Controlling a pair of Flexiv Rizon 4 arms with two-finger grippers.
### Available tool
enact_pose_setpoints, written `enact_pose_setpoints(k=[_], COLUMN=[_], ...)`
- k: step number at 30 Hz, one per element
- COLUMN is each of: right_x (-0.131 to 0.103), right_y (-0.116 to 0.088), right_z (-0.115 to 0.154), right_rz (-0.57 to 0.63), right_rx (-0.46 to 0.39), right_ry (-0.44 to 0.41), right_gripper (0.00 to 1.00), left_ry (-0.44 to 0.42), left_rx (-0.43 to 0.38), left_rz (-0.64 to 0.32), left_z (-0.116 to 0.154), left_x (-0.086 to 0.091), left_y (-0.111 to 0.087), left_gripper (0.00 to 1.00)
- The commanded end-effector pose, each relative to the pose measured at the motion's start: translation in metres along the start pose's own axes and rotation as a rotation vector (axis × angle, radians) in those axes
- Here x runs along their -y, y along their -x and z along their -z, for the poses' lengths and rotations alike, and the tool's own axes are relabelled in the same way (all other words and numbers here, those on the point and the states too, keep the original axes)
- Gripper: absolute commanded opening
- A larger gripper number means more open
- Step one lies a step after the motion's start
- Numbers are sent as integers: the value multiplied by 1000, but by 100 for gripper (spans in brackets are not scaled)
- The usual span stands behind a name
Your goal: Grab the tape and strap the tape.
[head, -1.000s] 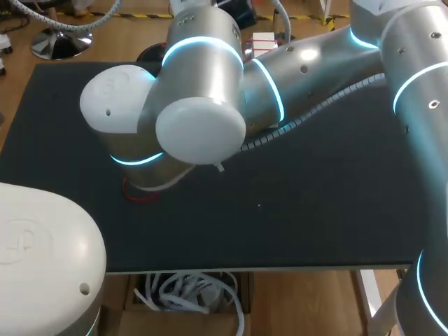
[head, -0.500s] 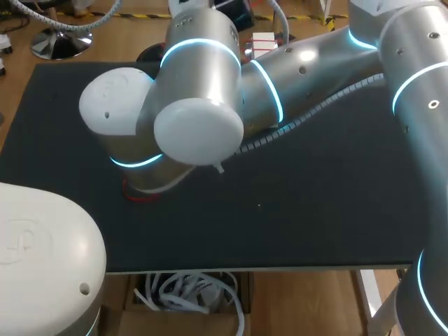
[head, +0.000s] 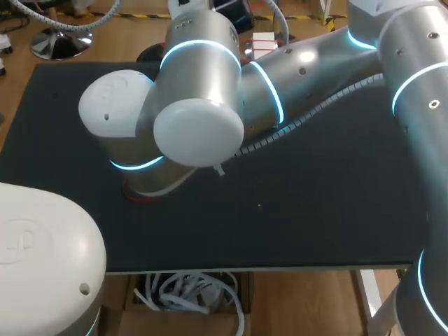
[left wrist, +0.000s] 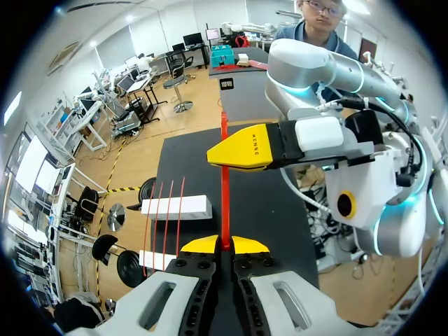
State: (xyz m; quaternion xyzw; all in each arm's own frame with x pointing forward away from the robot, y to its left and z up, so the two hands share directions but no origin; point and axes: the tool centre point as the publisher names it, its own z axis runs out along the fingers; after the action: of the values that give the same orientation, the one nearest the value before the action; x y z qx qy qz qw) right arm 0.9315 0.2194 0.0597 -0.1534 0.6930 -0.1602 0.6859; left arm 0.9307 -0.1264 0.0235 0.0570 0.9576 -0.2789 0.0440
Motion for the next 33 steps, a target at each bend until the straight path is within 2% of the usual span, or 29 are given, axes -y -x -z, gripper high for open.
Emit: enact_pose_setpoints(k=[1, 11, 33], right_x=[-1, -6, -17], right_y=[2, 2, 4], right_z=[0, -2, -2], right_rz=[2, -1, -2], right_rx=[-9, -36, -33], right_ry=[-1, 8, 31], right_gripper=[0, 0, 0], left_ry=[4, 4, 4], left_rx=[-2, -2, -2], left_rz=[1, 1, 1], left_z=[1, 1, 1], left_x=[1, 1, 1], left_y=[0, 0, 0], left_gripper=[0, 0, 0])
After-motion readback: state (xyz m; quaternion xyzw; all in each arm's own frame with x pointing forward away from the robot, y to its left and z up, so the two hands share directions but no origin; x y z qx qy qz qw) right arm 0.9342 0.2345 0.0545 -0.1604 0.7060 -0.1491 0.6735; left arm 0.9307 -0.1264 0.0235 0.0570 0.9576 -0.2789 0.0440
